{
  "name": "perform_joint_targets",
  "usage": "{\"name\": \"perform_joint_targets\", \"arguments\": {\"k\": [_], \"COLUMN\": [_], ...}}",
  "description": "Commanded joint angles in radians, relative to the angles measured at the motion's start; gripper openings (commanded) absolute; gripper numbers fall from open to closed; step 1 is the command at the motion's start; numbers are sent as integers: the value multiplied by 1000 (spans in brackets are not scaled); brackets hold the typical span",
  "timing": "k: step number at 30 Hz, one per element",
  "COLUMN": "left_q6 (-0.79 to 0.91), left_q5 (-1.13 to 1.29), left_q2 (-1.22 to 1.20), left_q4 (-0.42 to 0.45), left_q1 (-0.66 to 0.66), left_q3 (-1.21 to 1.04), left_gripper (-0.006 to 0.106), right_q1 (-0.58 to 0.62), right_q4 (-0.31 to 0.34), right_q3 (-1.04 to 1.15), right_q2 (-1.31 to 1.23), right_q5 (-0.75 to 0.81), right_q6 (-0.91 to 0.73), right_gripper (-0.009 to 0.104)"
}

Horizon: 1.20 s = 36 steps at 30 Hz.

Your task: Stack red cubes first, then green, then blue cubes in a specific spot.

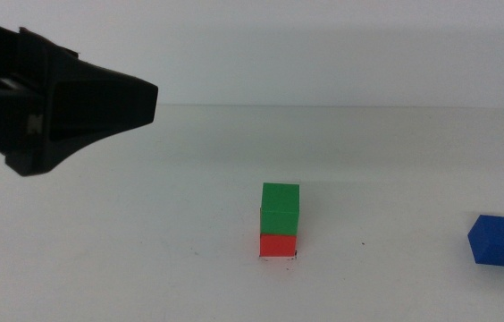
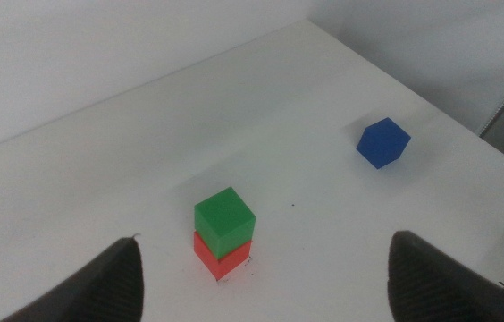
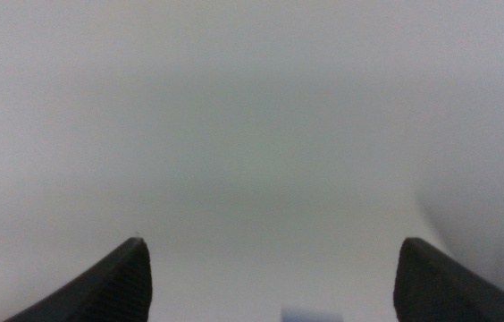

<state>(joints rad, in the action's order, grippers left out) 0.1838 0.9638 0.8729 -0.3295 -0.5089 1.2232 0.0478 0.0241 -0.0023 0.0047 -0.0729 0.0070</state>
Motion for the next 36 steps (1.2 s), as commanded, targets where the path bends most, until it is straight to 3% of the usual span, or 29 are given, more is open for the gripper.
{"name": "perform_joint_targets", "arguments": {"k": [1,3,4,6,7,8,10,15,22,25,30,36], "left_q6": [-6,-6,-6,-6,-6,-6,-6,-6,-6,-6,-6,-4], "left_q5": [-12,-12,-12,-24,-30,-40,-40,-40,-41,-41,-41,-40], "left_q2": [-1,-1,-1,-1,-1,-1,-3,-1,-1,-1,-1,-1], "left_q4": [0,0,0,0,0,0,0,0,0,0,0,0], "left_q1": [1,1,1,1,1,1,1,1,1,1,1,1], "left_q3": [-4,-4,-4,-4,-4,-4,-4,-4,-4,-4,-4,-4], "left_gripper": [94,94,94,94,94,94,94,94,94,94,94,94], "right_q1": [-9,-9,-9,-9,-9,-9,-9,-9,-9,-18,-109,-128], "right_q4": [-24,-149,-157,-136,-131,-126,-96,-120,-184,-122,-121,-67], "right_q3": [2,-75,-144,-291,-382,-562,-712,-919,-982,-996,-1034,-1045], "right_q2": [-5,2,45,186,272,431,590,876,1143,1242,1442,1638], "right_q5": [206,119,28,-153,-272,-490,-683,-878,-816,-825,-846,-749], "right_q6": [5,8,-25,-50,-38,-27,-27,-23,34,54,48,48], "right_gripper": [92,92,92,92,92,92,92,92,92,92,92,92]}}
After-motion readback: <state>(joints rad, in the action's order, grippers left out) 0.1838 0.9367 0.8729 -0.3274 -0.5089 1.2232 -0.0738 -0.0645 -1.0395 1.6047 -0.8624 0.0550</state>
